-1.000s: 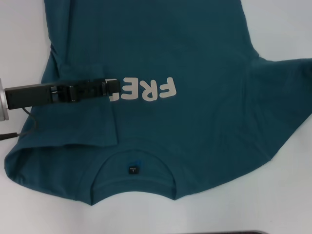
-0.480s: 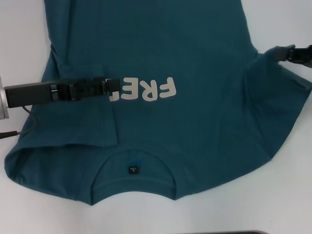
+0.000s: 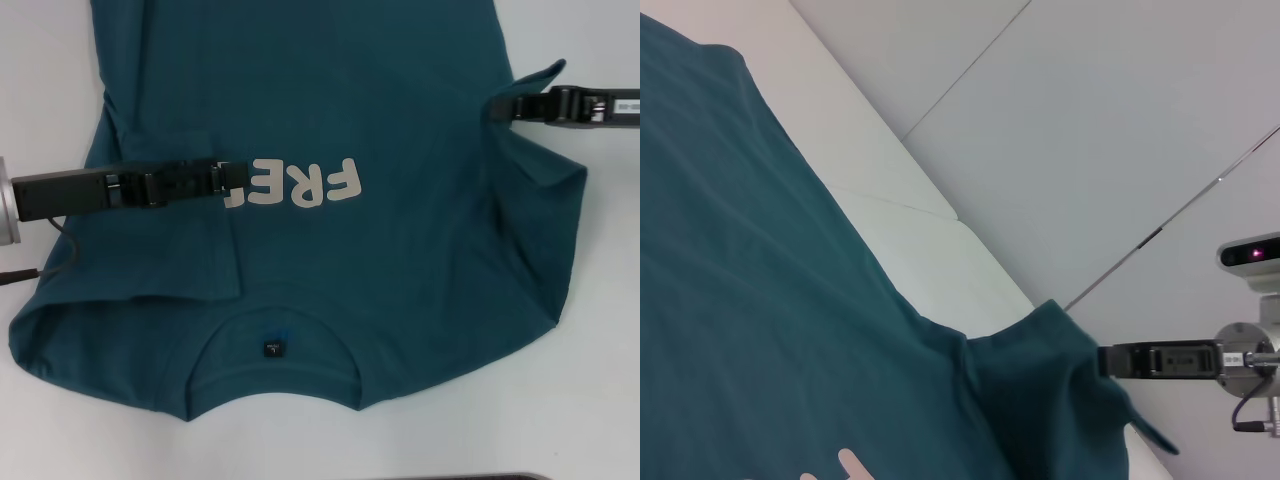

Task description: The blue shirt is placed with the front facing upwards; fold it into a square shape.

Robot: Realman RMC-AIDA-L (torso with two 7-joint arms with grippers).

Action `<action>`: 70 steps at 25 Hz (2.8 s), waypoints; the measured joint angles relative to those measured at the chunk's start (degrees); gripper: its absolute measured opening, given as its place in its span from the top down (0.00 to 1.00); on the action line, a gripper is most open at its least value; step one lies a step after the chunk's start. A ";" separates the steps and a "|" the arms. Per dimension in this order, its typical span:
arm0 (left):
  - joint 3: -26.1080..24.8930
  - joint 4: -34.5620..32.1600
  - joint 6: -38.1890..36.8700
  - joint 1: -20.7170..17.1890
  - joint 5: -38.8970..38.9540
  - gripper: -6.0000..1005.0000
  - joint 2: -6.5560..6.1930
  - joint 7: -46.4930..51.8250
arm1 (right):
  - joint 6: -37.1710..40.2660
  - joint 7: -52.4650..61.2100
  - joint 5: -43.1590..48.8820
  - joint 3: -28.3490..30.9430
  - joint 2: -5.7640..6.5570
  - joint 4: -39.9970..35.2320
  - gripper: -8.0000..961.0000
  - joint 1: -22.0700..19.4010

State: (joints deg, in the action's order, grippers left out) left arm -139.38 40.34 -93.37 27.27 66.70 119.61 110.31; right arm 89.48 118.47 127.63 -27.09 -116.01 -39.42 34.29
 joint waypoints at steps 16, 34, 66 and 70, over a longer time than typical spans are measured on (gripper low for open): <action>-0.05 -1.24 0.22 -0.05 -0.04 0.12 -0.59 -0.10 | -9.30 -0.36 -0.52 -8.08 -3.21 5.68 0.90 4.84; -0.34 -1.22 -0.19 -0.41 -0.09 0.11 -0.80 -0.11 | -4.78 -4.62 -7.19 -7.69 0.56 5.19 0.25 -0.34; -2.26 -0.51 -3.85 -11.80 -0.08 0.12 -7.59 0.85 | 1.36 -9.43 -12.02 -6.65 1.78 5.15 0.14 -4.09; -3.70 -0.59 -4.36 -13.40 -0.12 0.12 -8.10 1.39 | 1.34 -9.02 -12.04 -6.36 1.87 5.15 0.14 -3.89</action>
State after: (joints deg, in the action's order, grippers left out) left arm -143.09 39.75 -97.72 13.88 66.59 111.50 111.70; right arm 90.82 109.44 115.59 -33.45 -114.14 -34.27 30.40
